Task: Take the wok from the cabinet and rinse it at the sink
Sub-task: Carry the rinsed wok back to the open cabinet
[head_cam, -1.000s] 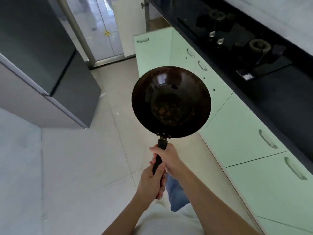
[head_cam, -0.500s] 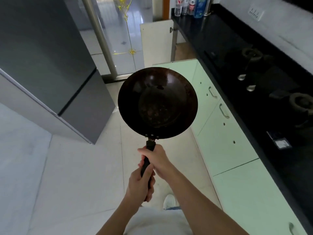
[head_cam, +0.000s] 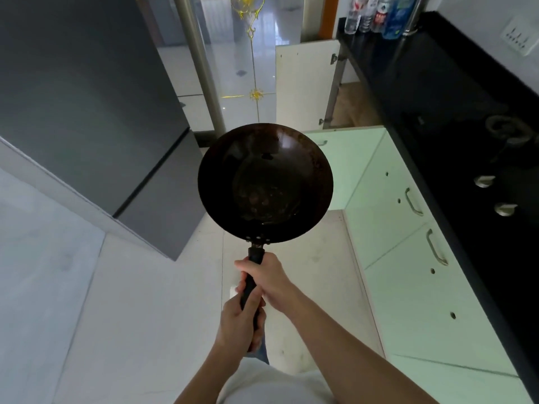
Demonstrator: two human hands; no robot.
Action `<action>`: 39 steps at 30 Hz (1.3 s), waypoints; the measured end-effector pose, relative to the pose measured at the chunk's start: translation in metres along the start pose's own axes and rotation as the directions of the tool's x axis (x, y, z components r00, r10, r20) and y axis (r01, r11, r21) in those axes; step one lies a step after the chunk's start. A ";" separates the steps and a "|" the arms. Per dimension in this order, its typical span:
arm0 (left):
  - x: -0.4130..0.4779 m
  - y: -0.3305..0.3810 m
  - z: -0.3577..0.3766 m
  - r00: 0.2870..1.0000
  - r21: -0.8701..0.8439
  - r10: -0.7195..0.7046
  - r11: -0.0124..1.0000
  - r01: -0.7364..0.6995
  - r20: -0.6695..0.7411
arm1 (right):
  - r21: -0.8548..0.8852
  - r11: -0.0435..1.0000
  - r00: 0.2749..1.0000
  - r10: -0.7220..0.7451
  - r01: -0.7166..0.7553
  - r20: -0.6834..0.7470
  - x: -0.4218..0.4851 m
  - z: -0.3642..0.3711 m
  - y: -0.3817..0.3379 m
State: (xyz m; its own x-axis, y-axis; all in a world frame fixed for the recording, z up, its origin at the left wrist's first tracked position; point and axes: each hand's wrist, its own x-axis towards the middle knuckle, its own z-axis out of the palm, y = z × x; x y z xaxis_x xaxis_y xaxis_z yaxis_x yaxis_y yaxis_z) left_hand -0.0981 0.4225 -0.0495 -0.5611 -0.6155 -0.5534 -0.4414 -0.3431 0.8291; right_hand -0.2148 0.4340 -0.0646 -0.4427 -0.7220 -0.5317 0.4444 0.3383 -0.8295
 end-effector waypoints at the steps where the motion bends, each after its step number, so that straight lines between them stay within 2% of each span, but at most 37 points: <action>1: 0.014 0.007 -0.005 1.000 -0.009 -0.008 1.000 0.008 0.004 | -0.006 1.000 1.000 0.003 -0.003 -0.002 0.015 0.003 -0.007; 11: 0.172 0.122 -0.084 0.995 0.051 -0.020 0.999 0.015 0.093 | 0.104 0.994 0.998 0.020 -0.015 -0.055 0.181 0.053 -0.107; 18: 0.245 0.179 -0.109 0.991 0.071 -0.045 0.997 0.037 0.122 | 0.137 0.991 0.996 0.027 -0.015 -0.084 0.261 0.064 -0.156; 28: 0.374 0.220 -0.104 0.989 0.169 -0.093 0.983 0.072 0.118 | 0.214 0.976 0.991 0.055 -0.028 -0.122 0.374 0.037 -0.202; 39: 0.529 0.352 -0.040 0.976 0.181 -0.073 0.983 0.035 0.207 | 0.274 0.960 0.979 -0.002 0.058 -0.202 0.518 -0.054 -0.316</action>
State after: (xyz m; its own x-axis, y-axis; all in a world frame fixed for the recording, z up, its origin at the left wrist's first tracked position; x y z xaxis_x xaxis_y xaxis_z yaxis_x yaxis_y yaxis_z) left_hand -0.5223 -0.0529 -0.0472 -0.6606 -0.4284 -0.6165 -0.5801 -0.2300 0.7814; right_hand -0.6268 -0.0144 -0.0867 -0.5918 -0.5859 -0.5536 0.6142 0.1170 -0.7804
